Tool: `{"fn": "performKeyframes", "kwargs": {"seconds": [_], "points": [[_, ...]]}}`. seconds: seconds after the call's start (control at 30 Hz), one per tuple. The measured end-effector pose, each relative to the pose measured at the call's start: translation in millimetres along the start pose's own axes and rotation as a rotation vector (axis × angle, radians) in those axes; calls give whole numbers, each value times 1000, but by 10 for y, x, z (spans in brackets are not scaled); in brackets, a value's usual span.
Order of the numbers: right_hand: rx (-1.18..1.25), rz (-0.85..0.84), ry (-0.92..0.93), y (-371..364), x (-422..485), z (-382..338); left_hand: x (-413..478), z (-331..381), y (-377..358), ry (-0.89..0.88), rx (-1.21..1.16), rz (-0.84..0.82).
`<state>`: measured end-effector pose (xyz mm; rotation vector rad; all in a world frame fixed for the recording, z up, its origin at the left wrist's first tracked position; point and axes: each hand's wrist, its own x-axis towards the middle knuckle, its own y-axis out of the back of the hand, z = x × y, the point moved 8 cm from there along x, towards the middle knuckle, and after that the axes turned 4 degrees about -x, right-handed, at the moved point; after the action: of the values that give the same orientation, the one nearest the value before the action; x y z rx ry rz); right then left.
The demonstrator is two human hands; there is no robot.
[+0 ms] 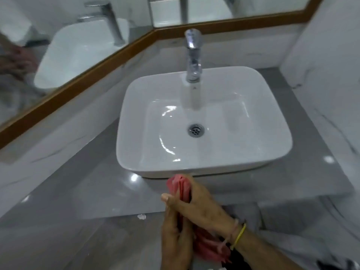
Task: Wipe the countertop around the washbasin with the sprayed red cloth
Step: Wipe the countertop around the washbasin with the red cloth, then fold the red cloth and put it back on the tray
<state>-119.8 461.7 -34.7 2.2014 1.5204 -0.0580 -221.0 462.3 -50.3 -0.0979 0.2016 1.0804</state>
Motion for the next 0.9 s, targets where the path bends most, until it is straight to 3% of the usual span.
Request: {"fn": "performKeyframes", "kwargs": {"seconds": [0.2,0.37,0.5,0.6,0.73,0.8,0.83,0.9], "points": [[465,372,-50,576,-400,-78,20,593,-505,-326,253,-548],[610,767,-17,1168,-1180,-86,-174,921,-956,-516,130,-772],[754,1139,-36,1610,-2018,133,-469,707,-1597,-255,174,-1145],[942,1359,-89,1810,-2717,449,-784,491,-2013,-203,292,-1359],[1268,1460,-190,1910,-3573,929,-1377,291,-2456,111,242,-1657],[1389,1439,-142,1914,-3882,1098,-1669,255,-2619,320,199,-1685],[1426,1449,-78,1929,-4058,1180,-1829,250,-2708,348,183,-1681],[1475,1441,131,1985,-4346,1281,-2153,343,-2893,124,205,-1677]]}}
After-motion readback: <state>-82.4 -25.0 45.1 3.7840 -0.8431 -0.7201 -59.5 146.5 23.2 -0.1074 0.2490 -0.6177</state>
